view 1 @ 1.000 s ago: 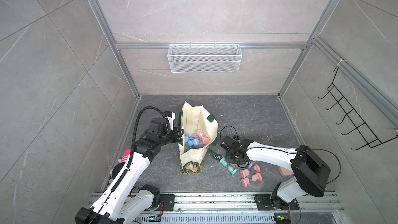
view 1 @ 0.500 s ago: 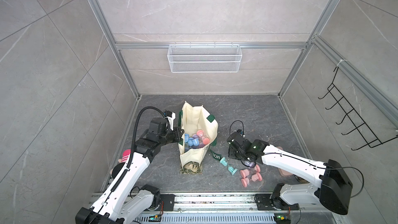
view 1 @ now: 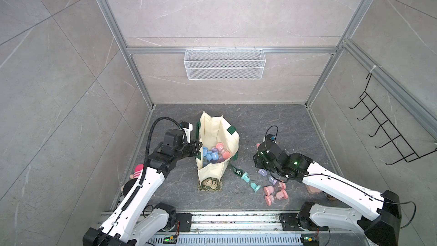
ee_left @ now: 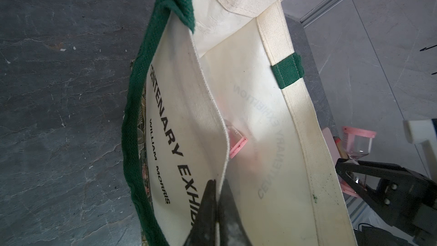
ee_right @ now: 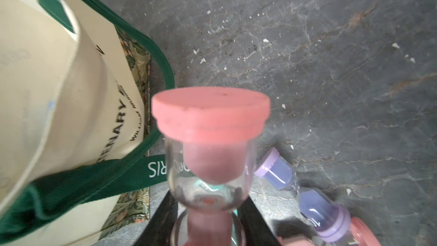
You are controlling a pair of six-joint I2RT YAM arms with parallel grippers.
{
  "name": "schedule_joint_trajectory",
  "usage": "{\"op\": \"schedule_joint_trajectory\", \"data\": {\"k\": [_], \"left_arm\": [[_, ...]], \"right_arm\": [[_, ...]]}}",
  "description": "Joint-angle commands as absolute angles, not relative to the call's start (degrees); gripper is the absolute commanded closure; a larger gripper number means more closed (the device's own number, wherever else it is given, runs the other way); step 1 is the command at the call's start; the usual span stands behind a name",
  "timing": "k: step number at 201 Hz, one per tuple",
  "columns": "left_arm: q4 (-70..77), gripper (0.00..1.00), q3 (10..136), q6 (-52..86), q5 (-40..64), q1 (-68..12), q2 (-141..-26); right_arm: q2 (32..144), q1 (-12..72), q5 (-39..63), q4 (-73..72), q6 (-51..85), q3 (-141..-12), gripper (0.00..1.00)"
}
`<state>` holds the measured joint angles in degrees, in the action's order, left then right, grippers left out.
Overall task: Put the hourglass into the canvas bag
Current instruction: Pick up the hourglass from the center of the board, then place the hourglass in the canvas bag.
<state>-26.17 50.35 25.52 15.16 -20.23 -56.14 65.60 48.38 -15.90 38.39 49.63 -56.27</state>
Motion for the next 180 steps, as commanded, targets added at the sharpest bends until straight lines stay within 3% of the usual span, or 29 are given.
{"op": "schedule_joint_trajectory", "data": {"k": [1,81,180], "left_arm": [[-25.75,1.00,50.01,25.13,16.83,-20.14,-56.25],[-25.76,1.00,50.01,25.05,16.89,-20.12,-56.16],[-25.70,1.00,49.93,25.03,16.85,-20.13,-55.45]], "right_arm": [[64.51,48.20,-17.73,40.99,46.84,-60.72,0.92],[70.22,49.63,-13.28,38.69,41.49,-73.88,0.93],[87.91,60.36,-14.31,38.56,36.61,-94.08,0.93]]}}
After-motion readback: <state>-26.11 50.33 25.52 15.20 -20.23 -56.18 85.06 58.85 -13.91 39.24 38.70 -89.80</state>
